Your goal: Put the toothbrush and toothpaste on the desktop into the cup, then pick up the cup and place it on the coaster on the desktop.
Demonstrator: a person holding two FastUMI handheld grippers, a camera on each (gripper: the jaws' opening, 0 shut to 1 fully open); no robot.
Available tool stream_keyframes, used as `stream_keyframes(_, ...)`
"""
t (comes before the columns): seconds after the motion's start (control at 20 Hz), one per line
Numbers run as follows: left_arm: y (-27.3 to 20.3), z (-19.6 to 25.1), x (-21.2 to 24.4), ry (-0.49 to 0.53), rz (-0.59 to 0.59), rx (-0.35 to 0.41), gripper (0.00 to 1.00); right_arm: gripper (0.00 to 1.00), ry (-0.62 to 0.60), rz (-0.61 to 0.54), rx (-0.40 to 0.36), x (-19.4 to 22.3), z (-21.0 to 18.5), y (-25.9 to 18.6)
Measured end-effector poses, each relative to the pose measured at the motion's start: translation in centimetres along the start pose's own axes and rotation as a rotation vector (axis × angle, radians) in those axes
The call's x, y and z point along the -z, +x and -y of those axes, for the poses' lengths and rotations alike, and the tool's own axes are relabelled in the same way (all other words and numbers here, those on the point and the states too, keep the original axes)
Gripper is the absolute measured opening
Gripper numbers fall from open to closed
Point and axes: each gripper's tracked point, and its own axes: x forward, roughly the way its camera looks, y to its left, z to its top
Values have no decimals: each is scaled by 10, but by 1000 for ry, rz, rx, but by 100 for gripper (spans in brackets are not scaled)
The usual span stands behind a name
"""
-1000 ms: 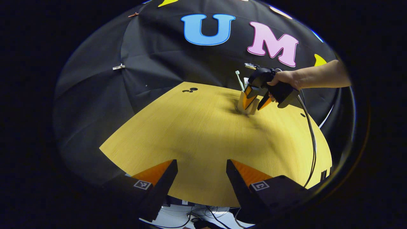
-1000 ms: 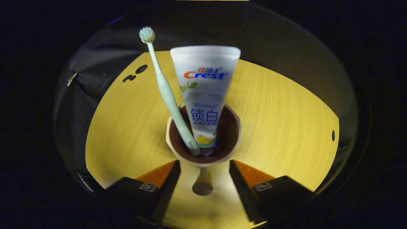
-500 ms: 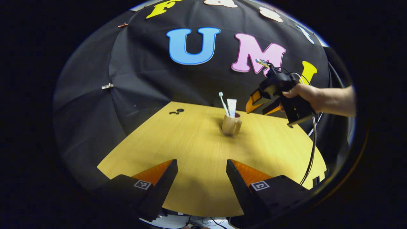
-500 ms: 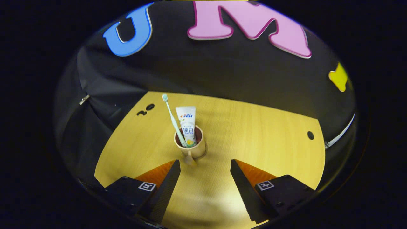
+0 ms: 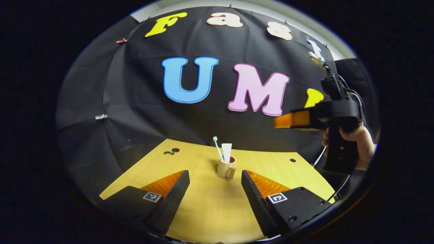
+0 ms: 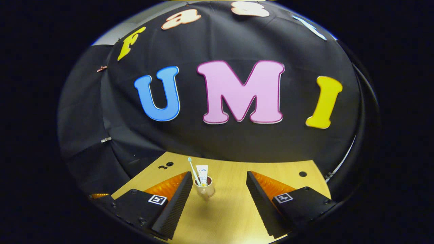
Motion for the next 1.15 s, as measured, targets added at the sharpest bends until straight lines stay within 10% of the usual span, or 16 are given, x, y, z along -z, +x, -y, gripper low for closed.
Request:
stream_keyframes(0.25,-20,24,-23,2,83,46,98,98,17,162,72,-2,6,-86)
stream_keyframes(0.7,-61,52,-20,13,135,163,98,98,123,125,279,78,35,-182)
stream_keyframes(1.15,-83,58,-7,80,126,191,98,98,109,97,262,102,23,-192)
